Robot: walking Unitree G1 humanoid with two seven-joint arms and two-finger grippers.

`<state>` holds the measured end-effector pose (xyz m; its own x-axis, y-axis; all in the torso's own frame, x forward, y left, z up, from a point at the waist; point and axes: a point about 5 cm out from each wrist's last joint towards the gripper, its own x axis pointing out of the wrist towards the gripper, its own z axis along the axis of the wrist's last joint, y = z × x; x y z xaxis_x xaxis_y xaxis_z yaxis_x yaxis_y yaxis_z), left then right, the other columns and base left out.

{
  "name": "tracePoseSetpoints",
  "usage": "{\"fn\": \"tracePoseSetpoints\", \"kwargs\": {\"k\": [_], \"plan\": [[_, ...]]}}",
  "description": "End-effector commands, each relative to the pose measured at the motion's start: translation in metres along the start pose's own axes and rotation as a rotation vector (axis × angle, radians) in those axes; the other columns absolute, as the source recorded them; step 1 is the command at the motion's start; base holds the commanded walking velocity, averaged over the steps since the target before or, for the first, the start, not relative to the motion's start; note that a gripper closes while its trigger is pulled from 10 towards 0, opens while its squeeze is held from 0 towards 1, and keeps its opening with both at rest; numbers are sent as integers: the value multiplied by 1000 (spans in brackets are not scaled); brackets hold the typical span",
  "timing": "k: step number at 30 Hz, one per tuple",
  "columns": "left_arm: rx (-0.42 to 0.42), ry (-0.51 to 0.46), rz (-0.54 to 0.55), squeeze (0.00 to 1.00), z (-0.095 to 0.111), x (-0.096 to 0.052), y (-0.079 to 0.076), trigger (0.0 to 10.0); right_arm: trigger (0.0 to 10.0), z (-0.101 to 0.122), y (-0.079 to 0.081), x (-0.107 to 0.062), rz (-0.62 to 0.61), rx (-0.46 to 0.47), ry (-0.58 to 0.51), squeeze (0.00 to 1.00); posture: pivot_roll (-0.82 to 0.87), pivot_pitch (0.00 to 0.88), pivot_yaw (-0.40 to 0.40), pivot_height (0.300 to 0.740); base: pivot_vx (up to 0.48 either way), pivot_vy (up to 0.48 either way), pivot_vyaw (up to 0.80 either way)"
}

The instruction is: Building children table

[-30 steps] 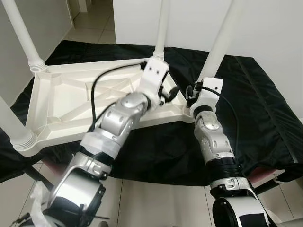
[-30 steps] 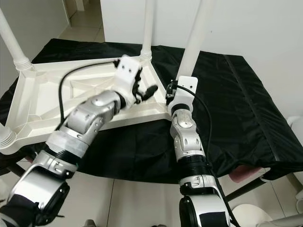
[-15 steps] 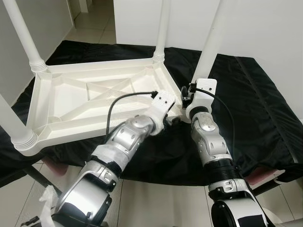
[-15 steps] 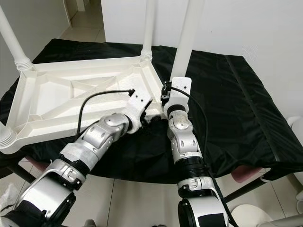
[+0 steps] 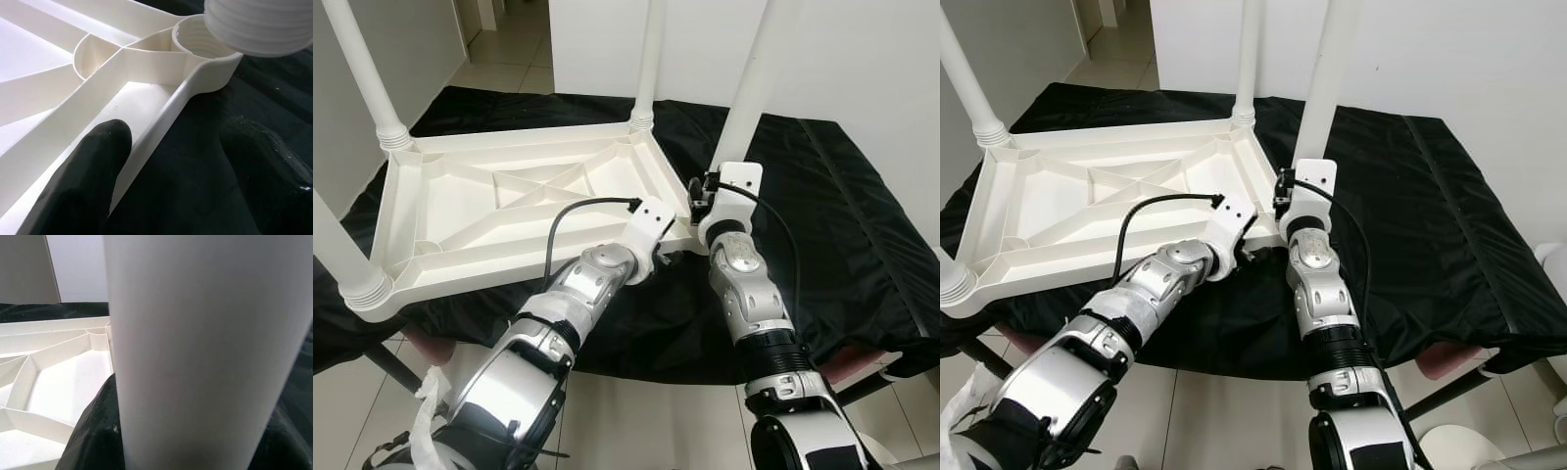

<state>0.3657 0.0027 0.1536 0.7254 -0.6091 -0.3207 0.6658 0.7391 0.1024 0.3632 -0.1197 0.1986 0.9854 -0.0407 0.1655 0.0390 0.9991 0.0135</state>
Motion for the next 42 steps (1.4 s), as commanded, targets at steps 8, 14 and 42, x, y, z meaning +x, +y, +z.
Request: {"fn": "tracePoseSetpoints", "kwargs": {"k": [8, 14, 42], "plan": [[38, 62, 108, 0, -9, 2, 11, 10000, 10000, 1, -1, -1, -8, -4, 0, 0, -10, 35, -14, 740, 0, 0, 0], [142, 125, 65, 0, -18, 3, 10, 10000, 10000, -1, -3, -2, -18, -5, 11, 0, -11, 40, -8, 740, 0, 0, 0], [445, 186, -505, 0, -52, -47, 31, 0, 10000, -2, -8, -1, -34, -9, 29, 0, -15, 72, -6, 740, 0, 0, 0]]}}
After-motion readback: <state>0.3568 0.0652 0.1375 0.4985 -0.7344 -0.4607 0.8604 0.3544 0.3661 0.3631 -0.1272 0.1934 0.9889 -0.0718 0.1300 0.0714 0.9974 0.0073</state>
